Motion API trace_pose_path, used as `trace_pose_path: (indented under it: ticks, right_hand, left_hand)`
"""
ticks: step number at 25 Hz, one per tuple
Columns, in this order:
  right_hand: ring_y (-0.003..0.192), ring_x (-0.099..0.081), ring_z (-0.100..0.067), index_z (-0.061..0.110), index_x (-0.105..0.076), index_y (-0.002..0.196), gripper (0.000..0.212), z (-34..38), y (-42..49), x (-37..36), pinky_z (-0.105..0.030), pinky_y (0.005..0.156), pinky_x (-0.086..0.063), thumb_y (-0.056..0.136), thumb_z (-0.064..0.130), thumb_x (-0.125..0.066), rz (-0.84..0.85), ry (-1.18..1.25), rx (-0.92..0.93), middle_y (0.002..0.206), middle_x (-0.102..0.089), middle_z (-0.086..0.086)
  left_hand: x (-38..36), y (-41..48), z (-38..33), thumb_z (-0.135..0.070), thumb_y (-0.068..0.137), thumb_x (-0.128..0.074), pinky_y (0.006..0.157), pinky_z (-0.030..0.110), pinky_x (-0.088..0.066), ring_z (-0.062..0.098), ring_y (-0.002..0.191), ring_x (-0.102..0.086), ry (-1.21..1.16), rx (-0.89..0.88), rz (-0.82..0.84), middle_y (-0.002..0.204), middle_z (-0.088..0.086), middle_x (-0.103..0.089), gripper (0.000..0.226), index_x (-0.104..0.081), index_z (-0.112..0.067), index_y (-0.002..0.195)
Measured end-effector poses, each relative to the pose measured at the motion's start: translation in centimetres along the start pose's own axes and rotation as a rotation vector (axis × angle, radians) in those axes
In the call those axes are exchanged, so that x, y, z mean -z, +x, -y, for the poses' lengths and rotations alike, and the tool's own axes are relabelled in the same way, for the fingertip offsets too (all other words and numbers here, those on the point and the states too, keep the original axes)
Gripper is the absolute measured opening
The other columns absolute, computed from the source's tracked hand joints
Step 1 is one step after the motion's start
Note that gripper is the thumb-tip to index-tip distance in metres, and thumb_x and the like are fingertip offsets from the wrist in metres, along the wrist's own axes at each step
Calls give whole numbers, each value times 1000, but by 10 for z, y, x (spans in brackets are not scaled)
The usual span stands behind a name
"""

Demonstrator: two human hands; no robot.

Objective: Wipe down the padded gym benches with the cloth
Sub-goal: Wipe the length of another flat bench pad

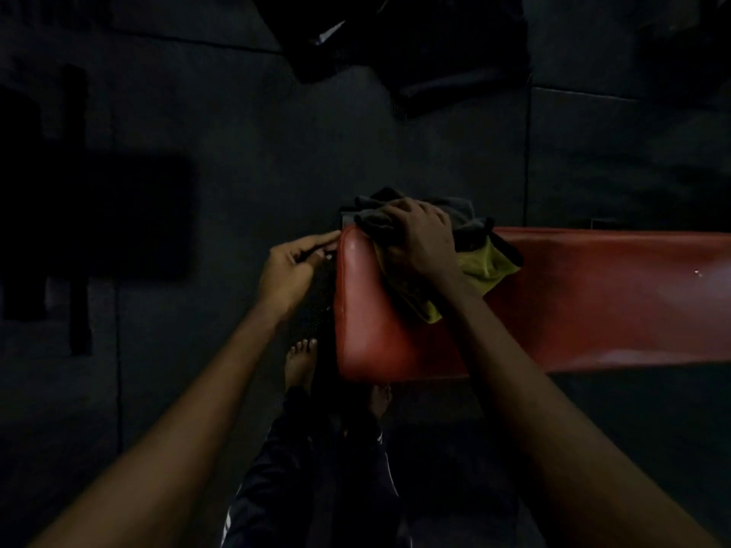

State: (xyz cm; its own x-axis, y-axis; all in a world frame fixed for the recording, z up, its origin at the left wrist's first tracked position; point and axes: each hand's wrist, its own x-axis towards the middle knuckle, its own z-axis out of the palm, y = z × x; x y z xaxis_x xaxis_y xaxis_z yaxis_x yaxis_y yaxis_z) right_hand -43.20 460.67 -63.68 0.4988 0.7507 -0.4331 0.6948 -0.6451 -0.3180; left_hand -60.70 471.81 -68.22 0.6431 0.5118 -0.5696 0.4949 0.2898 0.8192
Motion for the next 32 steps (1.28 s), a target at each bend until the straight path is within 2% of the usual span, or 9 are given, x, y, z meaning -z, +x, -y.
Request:
trace_pose_path:
  ticks: [2, 5, 11, 16, 21, 24, 27, 29, 32]
  right_hand:
    - [132, -46, -27, 26, -62, 134, 39, 5, -1, -1, -40, 108, -26, 97, 37, -56, -10, -23, -2, 142, -55, -1]
    - [130, -47, -28, 29, -63, 133, 39, 13, -8, -6, -42, 107, -28, 97, 41, -56, -18, -96, 67, 142, -55, -2]
    - [136, -43, -38, 25, -72, 120, 32, 29, -28, -39, -41, 105, -21, 88, 32, -69, -57, -231, 286, 145, -55, -5]
    - [114, -44, -31, 18, -73, 105, 39, 49, -70, -74, -40, 84, -29, 82, 27, -43, -180, -364, 421, 113, -68, -5]
    - [116, -55, -35, 19, -74, 106, 42, 51, -104, -95, -41, 86, -31, 80, 25, -42, -201, -376, 368, 113, -67, -2]
    - [128, -38, -32, 20, -72, 117, 47, 45, -135, -108, -40, 97, -29, 72, 24, -64, -224, -315, 334, 129, -64, -1]
    - [133, -33, -30, 23, -69, 125, 67, 46, -162, -118, -39, 104, -26, 59, 25, -80, -215, -313, 251, 138, -60, 0]
    - [136, -32, -30, 25, -67, 128, 67, 46, -172, -127, -39, 108, -25, 62, 28, -76, -269, -306, 216, 140, -59, 2]
    - [141, -30, -30, 25, -63, 135, 60, 43, -184, -144, -40, 114, -22, 77, 26, -49, -345, -181, 176, 144, -57, 1]
  left_hand:
    - [15, 13, -6, 8, 95, -50, 106, 30, -46, 11, 111, -65, 14, 24, 60, 105, -10, -75, 39, -73, -20, 110]
    - [35, 31, -12, 6, 95, -49, 105, 29, -43, 14, 112, -61, 90, 19, 47, 112, 2, -70, 33, -71, -16, 108]
    - [57, 28, -5, -8, 101, -51, 90, 20, -42, -2, 90, -59, 143, -64, -28, 107, 3, -69, 23, -71, -18, 107]
    - [53, 16, 8, -16, 102, -50, 108, 36, -44, 18, 115, -62, 159, -21, -37, 116, 2, -71, 25, -73, -25, 105]
    - [33, 15, -11, -25, 104, -50, 112, 32, -39, 13, 127, -54, 231, 6, 15, 133, -5, -63, 28, -68, -23, 125]
    - [9, 16, -20, -39, 101, -54, 113, 39, -39, 16, 128, -53, 326, -1, 103, 139, -5, -58, 39, -58, -28, 138]
    - [-19, 0, -14, -51, 97, -57, 110, 38, -38, 20, 132, -47, 445, -9, 132, 148, 0, -44, 66, -32, -29, 154]
    - [-34, -7, -7, -47, 97, -58, 111, 43, -36, 29, 140, -40, 479, -40, 104, 158, 11, -30, 77, -16, -27, 159]
    - [-38, -5, 2, -41, 98, -60, 114, 43, -34, 30, 143, -35, 457, -87, 94, 160, 14, -27, 83, -8, -23, 161]
